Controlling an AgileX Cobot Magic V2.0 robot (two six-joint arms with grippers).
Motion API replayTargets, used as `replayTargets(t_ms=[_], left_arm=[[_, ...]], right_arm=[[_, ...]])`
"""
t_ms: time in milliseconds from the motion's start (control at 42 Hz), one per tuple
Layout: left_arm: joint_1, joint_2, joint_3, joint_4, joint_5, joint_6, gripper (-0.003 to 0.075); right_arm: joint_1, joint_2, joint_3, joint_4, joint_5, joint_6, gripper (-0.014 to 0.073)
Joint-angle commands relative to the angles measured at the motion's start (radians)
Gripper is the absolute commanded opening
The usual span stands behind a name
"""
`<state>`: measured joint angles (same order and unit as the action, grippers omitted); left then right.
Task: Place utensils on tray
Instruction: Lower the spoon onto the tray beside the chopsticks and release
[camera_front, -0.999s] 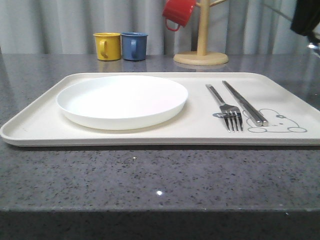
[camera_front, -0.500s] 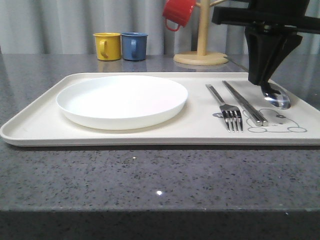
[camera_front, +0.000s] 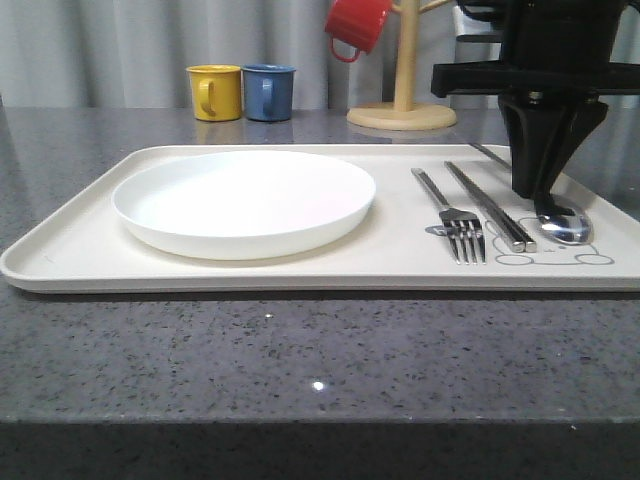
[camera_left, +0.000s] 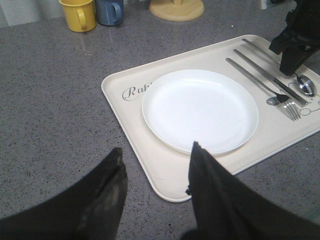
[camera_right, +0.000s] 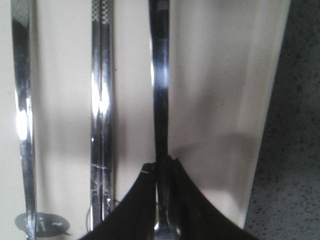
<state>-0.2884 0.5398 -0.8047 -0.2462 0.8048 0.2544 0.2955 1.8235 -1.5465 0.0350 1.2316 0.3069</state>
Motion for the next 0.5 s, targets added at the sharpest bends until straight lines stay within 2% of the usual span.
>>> replayTargets(t_ms=[0,476], left_arm=[[-0.008,0.004,-0.027,-0.015,-0.071,-0.001,0.0295],[-0.008,0.004,-0.027,-0.015,-0.071,-0.001,0.0295]], right_arm=[[-0.006,-0.036,-0.029,-0.013,0.108,0.009,0.0063],[-0.016,-0.025,-0.029,-0.013,0.112,0.044,0.0074]])
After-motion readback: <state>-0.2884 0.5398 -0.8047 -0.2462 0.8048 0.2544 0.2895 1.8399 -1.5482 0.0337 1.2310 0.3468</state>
